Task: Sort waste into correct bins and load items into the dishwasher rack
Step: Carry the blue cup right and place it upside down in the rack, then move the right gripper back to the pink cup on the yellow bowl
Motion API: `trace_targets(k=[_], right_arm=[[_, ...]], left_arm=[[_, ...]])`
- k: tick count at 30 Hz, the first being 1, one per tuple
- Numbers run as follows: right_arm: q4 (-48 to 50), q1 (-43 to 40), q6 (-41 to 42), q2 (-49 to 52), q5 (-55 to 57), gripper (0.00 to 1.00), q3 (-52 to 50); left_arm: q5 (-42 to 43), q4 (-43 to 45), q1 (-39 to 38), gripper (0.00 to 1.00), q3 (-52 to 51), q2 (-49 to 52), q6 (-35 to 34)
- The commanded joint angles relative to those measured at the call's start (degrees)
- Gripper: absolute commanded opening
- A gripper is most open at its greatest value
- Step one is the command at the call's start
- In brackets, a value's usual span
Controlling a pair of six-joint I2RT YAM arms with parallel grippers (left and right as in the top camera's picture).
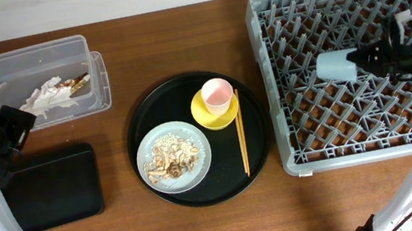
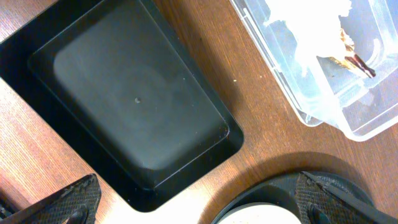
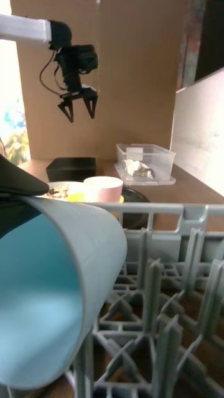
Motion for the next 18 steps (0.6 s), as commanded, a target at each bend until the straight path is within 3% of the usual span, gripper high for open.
trace_targets(k=[1,5,11,14,18], right_arm=[[0.17,-2.23,1.09,0.81,0.17,0.04,-0.28],[-0.20,-5.03,2.84,0.81,3.89,0.06,-0.28],[-1.49,-5.97,3.93,0.76,11.78,0.22,-0.17],[-1.97,-6.16,4.46,0.59,11.96,0.24,0.11],[-1.92,-6.86,11.19,-0.70,14.82,0.30,3.45]], left_arm=[[-0.39,0.07,0.35,0.99,0.24,-0.98,-0.55],[-0.39,0.07,0.35,0.99,0.24,-0.98,-0.55],[-0.39,0.07,0.35,0.99,0.24,-0.98,-0.55],[-0.39,0.07,0.35,0.99,0.24,-0.98,-0.55],[-0.39,0.07,0.35,0.99,0.24,-0.98,-0.55]])
